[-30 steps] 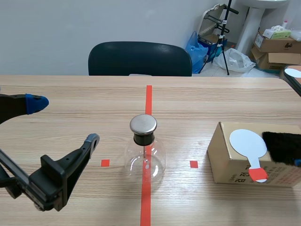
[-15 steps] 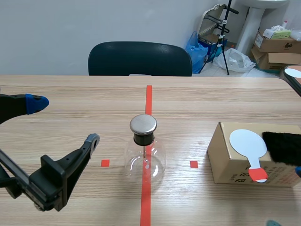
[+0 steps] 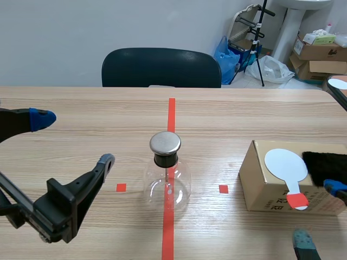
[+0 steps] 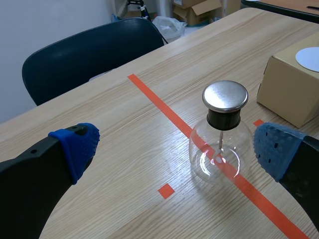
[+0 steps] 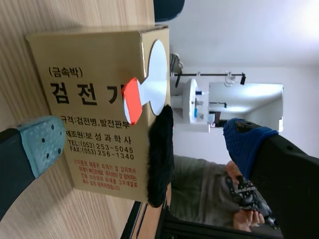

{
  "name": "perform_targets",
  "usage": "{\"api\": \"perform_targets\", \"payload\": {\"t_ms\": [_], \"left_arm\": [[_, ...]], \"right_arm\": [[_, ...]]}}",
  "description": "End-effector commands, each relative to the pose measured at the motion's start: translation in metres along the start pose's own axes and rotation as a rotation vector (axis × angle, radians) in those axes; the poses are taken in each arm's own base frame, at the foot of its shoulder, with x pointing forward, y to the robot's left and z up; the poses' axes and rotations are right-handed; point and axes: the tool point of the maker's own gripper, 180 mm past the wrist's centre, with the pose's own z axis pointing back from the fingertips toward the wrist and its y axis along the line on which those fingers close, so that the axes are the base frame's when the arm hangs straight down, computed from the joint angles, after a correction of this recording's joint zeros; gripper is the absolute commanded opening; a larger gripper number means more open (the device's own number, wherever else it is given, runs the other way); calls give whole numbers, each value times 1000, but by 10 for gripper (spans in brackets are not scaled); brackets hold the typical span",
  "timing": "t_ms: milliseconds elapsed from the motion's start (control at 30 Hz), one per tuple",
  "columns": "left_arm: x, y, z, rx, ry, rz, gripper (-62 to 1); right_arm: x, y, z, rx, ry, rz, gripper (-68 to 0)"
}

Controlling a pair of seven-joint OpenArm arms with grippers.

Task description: Do the electroscope experiment

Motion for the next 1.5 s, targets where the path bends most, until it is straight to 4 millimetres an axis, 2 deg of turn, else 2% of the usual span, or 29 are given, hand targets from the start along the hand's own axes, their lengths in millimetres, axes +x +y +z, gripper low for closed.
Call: {"api": "perform_targets", "payload": {"t_ms": [0, 233, 567, 1367, 1467], "left_arm": [[4, -1, 0, 7, -21, 17, 14], [4, -1, 0, 7, -21, 17, 14], [4, -1, 0, 7, -21, 17, 14], [4, -1, 0, 7, -21, 18, 14], [4, -1, 0, 7, -21, 18, 14]], "right_arm": [[-1, -6, -7, -33, 1, 7, 4], [-5, 0, -23, -47, 32, 12, 4], [-3, -5, -43, -84, 58, -1, 4], [5, -3, -45, -79, 50, 8, 4], [5, -3, -45, -79, 49, 11, -84]]}}
